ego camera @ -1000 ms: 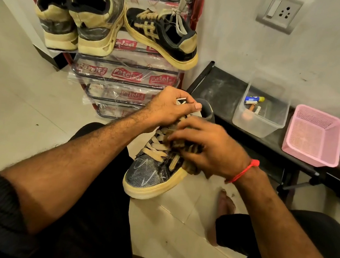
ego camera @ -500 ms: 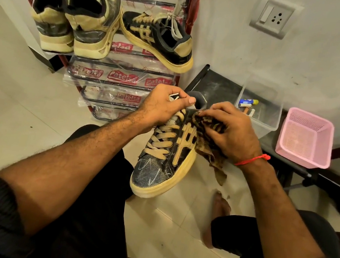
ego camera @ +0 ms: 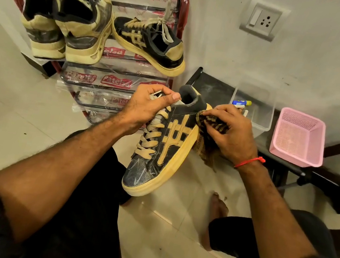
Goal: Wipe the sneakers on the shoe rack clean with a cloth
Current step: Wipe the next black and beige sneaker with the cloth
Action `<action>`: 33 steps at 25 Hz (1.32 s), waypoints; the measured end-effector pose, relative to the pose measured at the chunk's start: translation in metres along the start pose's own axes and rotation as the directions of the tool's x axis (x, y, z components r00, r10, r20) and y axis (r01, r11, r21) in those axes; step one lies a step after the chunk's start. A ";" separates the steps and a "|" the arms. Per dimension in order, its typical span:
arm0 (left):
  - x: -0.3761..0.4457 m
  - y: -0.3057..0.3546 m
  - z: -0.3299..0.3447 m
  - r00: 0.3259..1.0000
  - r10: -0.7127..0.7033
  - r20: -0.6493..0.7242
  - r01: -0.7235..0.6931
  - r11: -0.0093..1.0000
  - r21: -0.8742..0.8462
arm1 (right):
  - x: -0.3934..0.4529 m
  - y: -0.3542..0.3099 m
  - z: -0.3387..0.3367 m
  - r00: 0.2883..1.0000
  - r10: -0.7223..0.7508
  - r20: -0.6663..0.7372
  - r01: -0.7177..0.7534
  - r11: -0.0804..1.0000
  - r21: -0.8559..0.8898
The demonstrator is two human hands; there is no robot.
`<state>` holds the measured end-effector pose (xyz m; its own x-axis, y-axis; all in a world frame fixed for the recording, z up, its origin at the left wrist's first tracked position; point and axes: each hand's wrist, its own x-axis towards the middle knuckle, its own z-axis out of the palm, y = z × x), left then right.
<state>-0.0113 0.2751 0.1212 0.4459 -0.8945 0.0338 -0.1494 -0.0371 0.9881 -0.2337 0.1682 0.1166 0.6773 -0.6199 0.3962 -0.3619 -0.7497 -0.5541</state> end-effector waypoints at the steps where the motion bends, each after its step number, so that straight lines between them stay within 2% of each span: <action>1: 0.000 -0.001 -0.001 1.000 0.003 -0.006 -0.003 1.000 -0.006 | -0.002 -0.005 0.001 0.998 -0.052 0.032 0.050 0.997 0.051; 2: 0.001 -0.003 -0.003 1.000 0.006 -0.007 -0.006 1.000 -0.006 | -0.006 -0.016 0.003 0.981 -0.151 0.120 0.136 0.983 0.124; 4: 0.000 -0.005 -0.005 1.000 0.005 0.015 -0.005 1.000 -0.022 | -0.016 -0.037 0.009 0.887 -0.350 0.302 0.288 0.929 0.232; 5: -0.001 -0.005 -0.005 0.999 0.003 0.038 -0.001 0.999 -0.041 | -0.015 -0.040 0.011 0.871 -0.378 0.313 0.313 0.919 0.238; 6: -0.002 -0.004 -0.004 0.998 0.000 0.059 0.004 0.998 -0.067 | -0.011 -0.035 0.011 0.905 -0.342 0.255 0.292 0.932 0.214; 8: -0.002 -0.002 -0.001 0.998 -0.023 0.065 0.033 0.988 -0.154 | -0.002 -0.014 0.004 0.989 -0.143 0.038 0.138 0.985 0.107; 10: -0.001 -0.001 -0.001 0.997 -0.069 0.038 0.076 0.970 -0.230 | 0.001 0.000 -0.006 0.996 0.016 -0.086 -0.015 1.000 0.007; 11: -0.001 -0.002 -0.002 0.996 -0.081 0.027 0.085 0.969 -0.234 | 0.000 -0.001 -0.008 0.999 0.002 -0.051 -0.002 1.000 0.007; 12: -0.001 -0.003 -0.002 0.996 -0.085 0.023 0.088 0.971 -0.222 | -0.003 -0.010 -0.007 0.995 -0.076 0.059 0.073 0.996 0.044; 13: -0.002 -0.004 -0.002 0.996 -0.081 0.025 0.085 0.975 -0.208 | -0.006 -0.024 -0.006 0.959 -0.189 0.212 0.168 0.979 0.114; 14: -0.003 -0.005 -0.001 0.997 -0.071 0.031 0.076 0.978 -0.195 | -0.010 -0.040 -0.005 0.887 -0.292 0.358 0.245 0.954 0.173; 15: -0.004 -0.005 0.000 0.997 -0.059 0.041 0.065 0.981 -0.183 | -0.011 -0.048 -0.005 0.814 -0.353 0.461 0.292 0.935 0.200; 16: -0.003 -0.004 0.001 0.998 -0.049 0.049 0.057 0.983 -0.175 | -0.008 -0.051 -0.007 0.779 -0.370 0.505 0.309 0.929 0.204; 17: -0.003 -0.003 0.001 0.998 -0.042 0.056 0.051 0.983 -0.179 | -0.004 -0.047 -0.010 0.796 -0.354 0.491 0.303 0.935 0.182; 20: -0.001 -0.001 0.000 0.996 -0.057 0.063 0.070 0.970 -0.233 | 0.003 -0.021 -0.022 0.946 -0.177 0.270 0.175 0.984 0.032; 22: -0.001 -0.003 0.001 0.996 -0.062 0.063 0.074 0.975 -0.211 | 0.004 -0.003 -0.025 0.986 -0.077 0.145 0.088 0.994 -0.070; 25: -0.002 -0.006 0.004 0.997 -0.050 0.064 0.061 0.982 -0.181 | 0.003 0.010 -0.020 0.998 0.003 0.061 0.004 0.993 -0.118; 29: -0.004 -0.004 0.009 0.996 -0.027 0.087 0.040 0.988 -0.152 | 0.002 0.005 -0.015 0.985 0.109 -0.130 -0.118 0.991 -0.058; 31: -0.006 -0.004 0.012 0.996 -0.004 0.090 0.016 0.991 -0.135 | 0.002 -0.004 -0.011 0.985 0.116 -0.130 -0.118 0.993 -0.009; 33: -0.005 -0.006 0.010 0.998 0.000 0.062 0.008 0.991 -0.133 | 0.000 -0.020 -0.006 0.997 0.028 -0.075 -0.026 0.999 0.033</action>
<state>-0.0218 0.2754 0.1132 0.3900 -0.9205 0.0248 -0.0271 0.0155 0.9995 -0.2304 0.1815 0.1320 0.6166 -0.6565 0.4345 -0.3580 -0.7254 -0.5880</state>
